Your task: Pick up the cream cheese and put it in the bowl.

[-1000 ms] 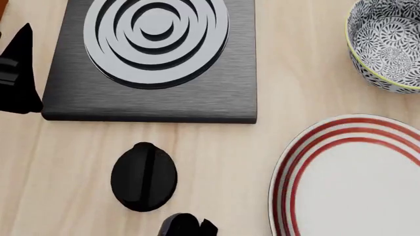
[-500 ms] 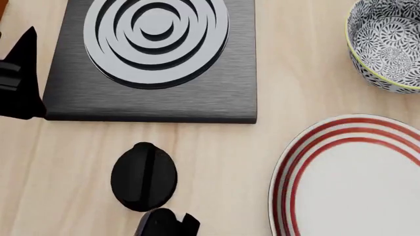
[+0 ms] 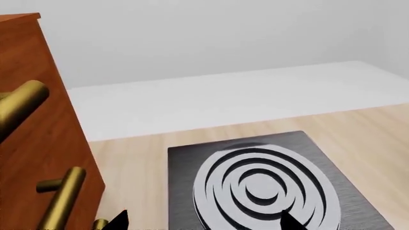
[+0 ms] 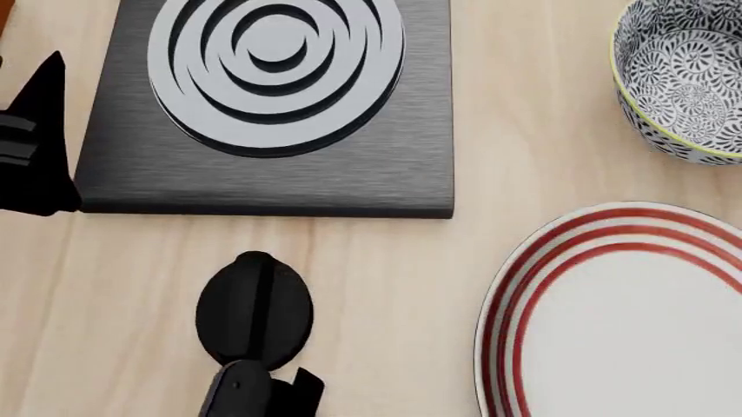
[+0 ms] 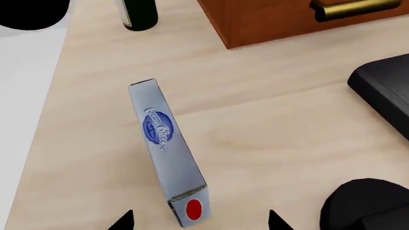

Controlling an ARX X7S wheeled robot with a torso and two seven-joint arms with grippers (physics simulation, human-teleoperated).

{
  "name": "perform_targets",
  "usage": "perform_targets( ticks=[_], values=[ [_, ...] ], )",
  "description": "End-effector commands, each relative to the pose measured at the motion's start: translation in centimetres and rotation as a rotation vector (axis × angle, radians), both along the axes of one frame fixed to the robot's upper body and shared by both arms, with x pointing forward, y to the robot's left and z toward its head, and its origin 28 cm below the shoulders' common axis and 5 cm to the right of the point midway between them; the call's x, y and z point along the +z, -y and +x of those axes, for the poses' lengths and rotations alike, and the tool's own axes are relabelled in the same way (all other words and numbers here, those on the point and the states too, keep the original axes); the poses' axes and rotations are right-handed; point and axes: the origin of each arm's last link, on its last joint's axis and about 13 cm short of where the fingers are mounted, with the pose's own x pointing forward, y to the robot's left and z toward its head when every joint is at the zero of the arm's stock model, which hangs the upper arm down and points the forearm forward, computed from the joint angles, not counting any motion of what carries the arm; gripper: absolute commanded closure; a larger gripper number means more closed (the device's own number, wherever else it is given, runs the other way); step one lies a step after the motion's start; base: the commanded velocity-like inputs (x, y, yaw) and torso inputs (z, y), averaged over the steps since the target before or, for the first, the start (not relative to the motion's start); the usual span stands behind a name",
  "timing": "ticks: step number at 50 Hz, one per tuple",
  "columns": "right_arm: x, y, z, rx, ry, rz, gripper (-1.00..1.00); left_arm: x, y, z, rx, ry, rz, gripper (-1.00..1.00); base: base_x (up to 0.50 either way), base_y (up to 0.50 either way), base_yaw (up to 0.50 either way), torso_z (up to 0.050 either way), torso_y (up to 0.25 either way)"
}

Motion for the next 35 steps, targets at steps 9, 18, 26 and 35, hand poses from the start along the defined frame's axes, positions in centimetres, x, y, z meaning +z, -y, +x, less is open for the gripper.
perform_targets(
  ticks=[9, 18, 26, 35],
  values=[
    [-0.4, -1.2, -0.1, 0.032, 0.006, -0.054, -1.00, -0.3, -0.4, 0.4, 0.011, -0.011, -0.011, -1.00, 0.00, 0.00, 0.00, 0.000, 0.000],
    [-0.3, -1.7, -0.3, 0.050, 0.012, -0.064, -1.00, -0.7, -0.5, 0.6, 0.013, -0.018, -0.006, -1.00, 0.00, 0.00, 0.00, 0.000, 0.000],
    [0.1, -1.7, 0.7, 0.037, 0.007, -0.056, -1.00, -0.8, -0.5, 0.6, 0.012, -0.020, -0.007, -1.00, 0.00, 0.00, 0.00, 0.000, 0.000],
    [0.2, -2.0, 1.2, 0.039, -0.003, -0.056, -1.00, -0.8, -0.5, 0.6, 0.009, -0.023, -0.006, -1.00, 0.00, 0.00, 0.00, 0.000, 0.000]
  ],
)
